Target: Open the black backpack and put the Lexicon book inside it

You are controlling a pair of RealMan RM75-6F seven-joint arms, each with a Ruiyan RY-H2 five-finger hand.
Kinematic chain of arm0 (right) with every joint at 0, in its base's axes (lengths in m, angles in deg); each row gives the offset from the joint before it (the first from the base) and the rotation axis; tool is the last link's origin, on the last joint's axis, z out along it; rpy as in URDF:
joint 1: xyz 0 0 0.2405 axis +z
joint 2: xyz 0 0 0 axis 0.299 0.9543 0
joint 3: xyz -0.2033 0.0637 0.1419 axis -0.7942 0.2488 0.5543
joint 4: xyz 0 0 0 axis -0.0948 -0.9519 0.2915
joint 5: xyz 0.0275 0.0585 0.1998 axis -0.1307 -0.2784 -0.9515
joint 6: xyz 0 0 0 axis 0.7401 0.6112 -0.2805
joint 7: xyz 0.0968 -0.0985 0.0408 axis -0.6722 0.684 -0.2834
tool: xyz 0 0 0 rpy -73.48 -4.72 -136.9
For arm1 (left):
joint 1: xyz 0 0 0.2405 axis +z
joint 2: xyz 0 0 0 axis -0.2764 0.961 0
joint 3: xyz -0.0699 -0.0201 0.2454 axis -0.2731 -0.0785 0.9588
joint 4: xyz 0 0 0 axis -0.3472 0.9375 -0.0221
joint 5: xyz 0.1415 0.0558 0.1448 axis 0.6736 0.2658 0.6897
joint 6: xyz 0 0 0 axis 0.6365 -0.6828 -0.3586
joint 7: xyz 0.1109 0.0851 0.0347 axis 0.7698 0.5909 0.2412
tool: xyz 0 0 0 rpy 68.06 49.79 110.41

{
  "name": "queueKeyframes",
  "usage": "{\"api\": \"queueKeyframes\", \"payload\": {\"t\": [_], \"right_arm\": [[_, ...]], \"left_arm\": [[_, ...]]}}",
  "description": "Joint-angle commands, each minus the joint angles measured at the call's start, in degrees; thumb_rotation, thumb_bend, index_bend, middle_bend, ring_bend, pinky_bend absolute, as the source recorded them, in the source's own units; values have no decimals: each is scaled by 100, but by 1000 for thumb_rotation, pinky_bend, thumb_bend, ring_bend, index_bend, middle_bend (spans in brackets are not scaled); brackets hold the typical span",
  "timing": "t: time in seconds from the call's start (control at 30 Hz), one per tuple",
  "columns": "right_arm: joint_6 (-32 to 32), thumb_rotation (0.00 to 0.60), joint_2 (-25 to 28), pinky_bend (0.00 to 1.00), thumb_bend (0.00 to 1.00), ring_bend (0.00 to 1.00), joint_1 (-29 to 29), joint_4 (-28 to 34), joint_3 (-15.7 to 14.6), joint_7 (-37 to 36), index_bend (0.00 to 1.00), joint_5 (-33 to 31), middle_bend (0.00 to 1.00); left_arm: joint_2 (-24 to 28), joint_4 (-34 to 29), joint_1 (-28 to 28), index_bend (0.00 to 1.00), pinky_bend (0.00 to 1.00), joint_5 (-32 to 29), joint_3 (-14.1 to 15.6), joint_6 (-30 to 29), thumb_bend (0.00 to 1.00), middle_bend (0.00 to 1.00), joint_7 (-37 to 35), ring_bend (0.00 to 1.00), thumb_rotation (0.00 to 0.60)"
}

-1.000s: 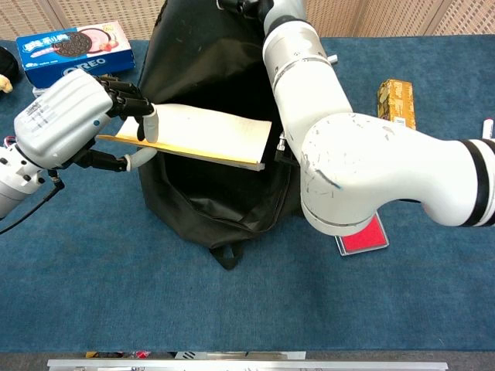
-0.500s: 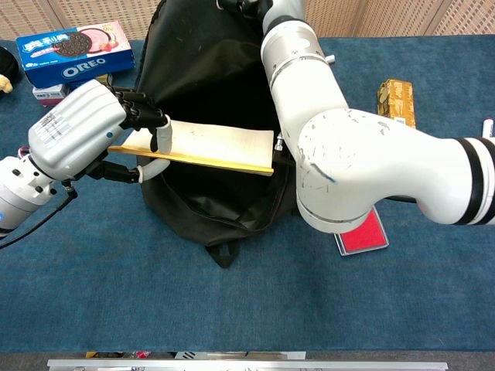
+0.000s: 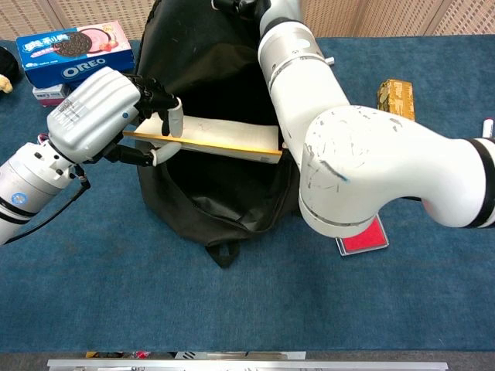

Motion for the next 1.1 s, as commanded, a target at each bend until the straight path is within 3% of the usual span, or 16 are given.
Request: {"api": "queueKeyframes", "payload": {"t": [0.03,0.53,0.87,1.1], "right_arm": [[-10,600,29,777,795,543,-25,36,6,-20,812,-13,710],[19,600,-20,777,794,543,15,140,170,-120,812,-334,710],[33,600,4,777,795,543,23,228,220,-141,812,-444,710],[52,600,6,777,795,543,40,220,236,-161,812,-484,710]], "left_arm": [[-41,138,71,638,540,-155,-48,-58,340,621,-69,497,600],[-531,659,333,638,540,-317,-6,-371,340,621,273,497,600],[-834,675,307,638,540,-376,-44,-274,341,622,827,497,600],[-1006,664,263,641,540,-192,44,-380,341,623,692,497,600]]}}
